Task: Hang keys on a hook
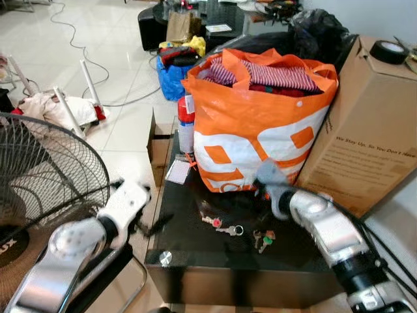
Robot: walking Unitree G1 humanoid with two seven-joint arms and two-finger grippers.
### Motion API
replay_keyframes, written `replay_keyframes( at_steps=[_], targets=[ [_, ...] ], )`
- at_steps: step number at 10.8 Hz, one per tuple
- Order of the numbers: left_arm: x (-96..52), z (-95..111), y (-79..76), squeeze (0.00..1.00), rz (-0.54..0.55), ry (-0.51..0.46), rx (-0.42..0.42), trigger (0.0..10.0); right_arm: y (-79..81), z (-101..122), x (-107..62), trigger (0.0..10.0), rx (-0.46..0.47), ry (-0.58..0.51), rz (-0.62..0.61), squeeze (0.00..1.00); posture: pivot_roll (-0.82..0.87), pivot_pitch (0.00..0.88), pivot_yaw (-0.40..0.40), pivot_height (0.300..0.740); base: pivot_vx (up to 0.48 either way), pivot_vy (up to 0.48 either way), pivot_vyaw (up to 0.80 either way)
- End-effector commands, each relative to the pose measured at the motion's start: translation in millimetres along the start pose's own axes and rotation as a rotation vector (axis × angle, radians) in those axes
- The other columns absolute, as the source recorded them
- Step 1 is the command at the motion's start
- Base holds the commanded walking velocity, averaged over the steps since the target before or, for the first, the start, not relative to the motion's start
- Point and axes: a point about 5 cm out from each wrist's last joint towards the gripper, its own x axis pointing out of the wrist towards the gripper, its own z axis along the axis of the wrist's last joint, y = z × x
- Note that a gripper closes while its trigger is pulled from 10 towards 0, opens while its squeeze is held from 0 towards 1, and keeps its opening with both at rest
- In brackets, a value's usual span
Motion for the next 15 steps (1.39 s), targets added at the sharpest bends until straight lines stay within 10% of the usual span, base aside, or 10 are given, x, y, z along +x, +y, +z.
replay_keyframes(
  at_steps=[1,2,3,6,15],
  targets=[
    [1.0,0,-3.2,0.0,-0.044,0.01,0.019,10.0,-5.6,-1,-2.4,10.0,-0.009,0.019,-0.007,1.0,-0.03,0.0,-0.013,0.74,0.0,0.0,0.0],
    [7.4,-5,-1.6,0.0,-0.056,0.04,0.034,10.0,-6.7,-11,-0.3,10.0,-0.016,0.105,0.029,0.64,-0.05,0.0,-0.013,0.74,0.0,0.0,0.0],
    [12.2,-6,-0.2,0.0,-0.061,0.047,0.042,10.0,-6.4,-18,4.1,10.0,-0.024,0.163,0.061,0.0,-0.07,0.0,-0.007,0.74,0.0,0.0,0.0],
    [25.5,2,-4.5,0.0,-0.106,0.019,0.061,10.0,-16.4,-26,23.5,10.0,-0.027,0.251,-0.025,0.0,-0.12,0.0,0.03,0.74,0.0,0.0,0.0],
    [46.4,-9,-27.0,0.0,-0.403,0.118,0.073,10.0,-4.6,-83,-14.2,10.0,0.131,0.181,-0.042,0.0,-0.24,0.0,0.106,0.74,0.0,0.0,0.0]
  ],
)
